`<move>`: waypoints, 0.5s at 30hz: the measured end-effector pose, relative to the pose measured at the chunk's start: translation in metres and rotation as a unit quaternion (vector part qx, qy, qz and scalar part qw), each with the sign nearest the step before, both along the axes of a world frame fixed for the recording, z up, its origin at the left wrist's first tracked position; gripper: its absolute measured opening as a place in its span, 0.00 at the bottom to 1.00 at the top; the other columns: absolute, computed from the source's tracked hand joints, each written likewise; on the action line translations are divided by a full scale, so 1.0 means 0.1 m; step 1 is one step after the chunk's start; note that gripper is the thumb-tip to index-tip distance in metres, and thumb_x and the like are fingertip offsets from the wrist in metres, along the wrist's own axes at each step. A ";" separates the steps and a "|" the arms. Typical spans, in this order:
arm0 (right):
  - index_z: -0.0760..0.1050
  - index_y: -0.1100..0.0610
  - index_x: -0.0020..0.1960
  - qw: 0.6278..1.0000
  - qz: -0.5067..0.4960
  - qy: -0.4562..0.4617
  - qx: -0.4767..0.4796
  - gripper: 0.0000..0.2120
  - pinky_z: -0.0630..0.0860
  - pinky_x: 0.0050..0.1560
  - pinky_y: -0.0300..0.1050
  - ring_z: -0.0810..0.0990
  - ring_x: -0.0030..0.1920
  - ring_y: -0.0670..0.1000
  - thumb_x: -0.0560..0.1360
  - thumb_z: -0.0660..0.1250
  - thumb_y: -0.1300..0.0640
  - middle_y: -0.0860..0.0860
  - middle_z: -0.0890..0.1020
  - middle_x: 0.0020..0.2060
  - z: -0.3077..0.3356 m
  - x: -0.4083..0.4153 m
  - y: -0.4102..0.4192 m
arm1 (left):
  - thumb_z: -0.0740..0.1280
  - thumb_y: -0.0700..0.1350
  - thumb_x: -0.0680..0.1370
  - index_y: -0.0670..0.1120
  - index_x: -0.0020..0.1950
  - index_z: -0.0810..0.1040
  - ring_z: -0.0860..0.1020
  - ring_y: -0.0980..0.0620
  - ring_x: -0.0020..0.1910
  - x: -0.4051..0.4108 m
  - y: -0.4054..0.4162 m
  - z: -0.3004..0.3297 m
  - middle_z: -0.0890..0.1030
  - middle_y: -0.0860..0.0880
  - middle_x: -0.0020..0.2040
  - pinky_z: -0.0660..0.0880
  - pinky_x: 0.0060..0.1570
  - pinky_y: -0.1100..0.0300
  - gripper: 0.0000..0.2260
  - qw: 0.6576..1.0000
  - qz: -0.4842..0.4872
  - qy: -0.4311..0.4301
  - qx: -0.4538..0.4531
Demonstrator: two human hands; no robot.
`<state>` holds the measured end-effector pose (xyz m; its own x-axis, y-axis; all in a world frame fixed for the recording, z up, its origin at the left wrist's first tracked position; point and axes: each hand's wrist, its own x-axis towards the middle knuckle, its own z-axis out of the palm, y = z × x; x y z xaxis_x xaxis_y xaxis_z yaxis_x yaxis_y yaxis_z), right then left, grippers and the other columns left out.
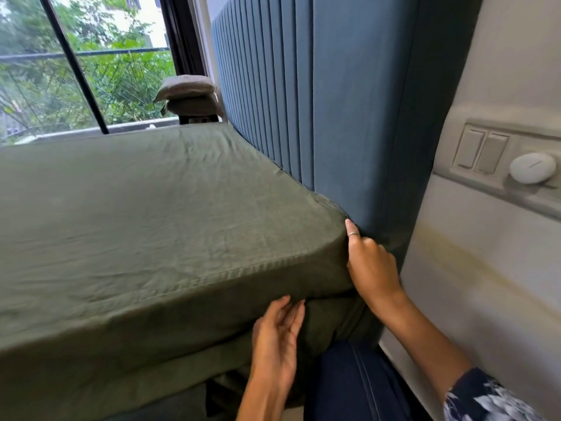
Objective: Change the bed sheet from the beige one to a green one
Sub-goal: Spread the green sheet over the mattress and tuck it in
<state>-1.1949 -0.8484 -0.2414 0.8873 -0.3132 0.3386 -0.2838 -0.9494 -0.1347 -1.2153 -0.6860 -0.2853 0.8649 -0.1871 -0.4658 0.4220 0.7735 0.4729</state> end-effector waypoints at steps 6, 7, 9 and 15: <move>0.55 0.60 0.76 0.999 -0.006 0.044 -0.020 0.22 0.76 0.53 0.52 0.79 0.57 0.58 0.83 0.48 0.65 0.58 0.79 0.58 0.23 0.01 0.00 | 0.62 0.32 0.76 0.37 0.43 0.77 0.79 0.37 0.48 0.10 0.04 0.14 0.78 0.33 0.50 0.82 0.41 0.51 0.05 0.998 0.032 -0.049 0.009; 0.58 0.61 0.75 0.998 -0.010 0.054 -0.018 0.20 0.75 0.53 0.52 0.79 0.58 0.58 0.83 0.47 0.64 0.58 0.78 0.58 0.24 0.02 0.02 | 0.62 0.32 0.76 0.37 0.44 0.77 0.79 0.37 0.49 0.10 0.05 0.16 0.78 0.34 0.50 0.82 0.41 0.51 0.04 0.998 0.032 -0.051 0.007; 0.67 0.63 0.69 0.996 -0.016 0.085 0.004 0.17 0.74 0.51 0.53 0.78 0.57 0.60 0.83 0.48 0.62 0.59 0.78 0.57 0.27 0.06 0.04 | 0.64 0.33 0.75 0.37 0.45 0.76 0.80 0.37 0.49 0.10 0.05 0.21 0.79 0.35 0.49 0.82 0.41 0.50 0.03 0.998 0.032 -0.053 0.000; 0.74 0.61 0.59 0.975 -0.015 0.138 0.174 0.14 0.70 0.50 0.47 0.76 0.58 0.62 0.75 0.58 0.62 0.63 0.75 0.58 0.25 0.08 -0.21 | 0.71 0.38 0.65 0.40 0.45 0.76 0.81 0.39 0.44 0.11 0.08 0.41 0.81 0.39 0.43 0.82 0.37 0.48 0.10 0.997 0.041 -0.061 -0.004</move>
